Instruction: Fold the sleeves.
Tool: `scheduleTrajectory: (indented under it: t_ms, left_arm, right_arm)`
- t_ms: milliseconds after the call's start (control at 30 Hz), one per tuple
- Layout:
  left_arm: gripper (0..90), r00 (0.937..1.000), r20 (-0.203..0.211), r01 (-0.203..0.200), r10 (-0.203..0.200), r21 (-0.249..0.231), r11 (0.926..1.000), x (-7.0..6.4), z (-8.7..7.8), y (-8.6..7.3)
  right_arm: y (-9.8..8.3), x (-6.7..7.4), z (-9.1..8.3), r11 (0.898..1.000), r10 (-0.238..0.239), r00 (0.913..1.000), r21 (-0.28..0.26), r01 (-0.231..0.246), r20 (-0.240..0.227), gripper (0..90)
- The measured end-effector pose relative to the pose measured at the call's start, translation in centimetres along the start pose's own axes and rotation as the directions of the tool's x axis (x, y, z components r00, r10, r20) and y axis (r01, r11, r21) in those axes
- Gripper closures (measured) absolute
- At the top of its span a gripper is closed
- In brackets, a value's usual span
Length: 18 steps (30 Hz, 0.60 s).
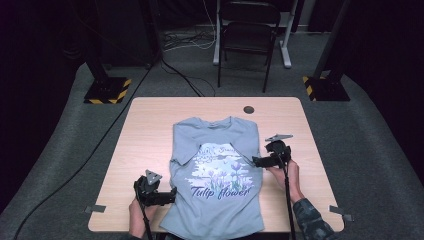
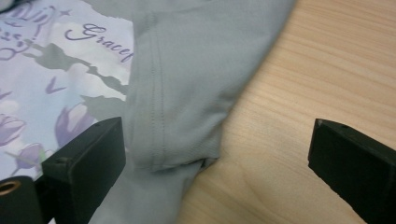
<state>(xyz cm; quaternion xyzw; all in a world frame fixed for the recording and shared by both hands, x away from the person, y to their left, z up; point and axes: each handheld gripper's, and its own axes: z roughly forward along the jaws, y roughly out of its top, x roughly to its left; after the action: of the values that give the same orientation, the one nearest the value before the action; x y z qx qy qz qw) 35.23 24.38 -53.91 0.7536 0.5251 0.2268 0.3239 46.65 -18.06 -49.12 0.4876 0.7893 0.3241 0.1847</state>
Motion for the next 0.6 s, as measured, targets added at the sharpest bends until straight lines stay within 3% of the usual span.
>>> scheduleTrajectory:
  t_ms: [600]
  left_arm:
    - [0.1, 1.0000, 0.001, 0.000, 0.000, 0.000, 1.0000, 0.0, 0.0, 0.0]
  right_arm:
    - [-2.2, 1.1, -3.9, 0.995, -0.027, 0.9988, -0.093, 0.023, -0.040, 1.8]
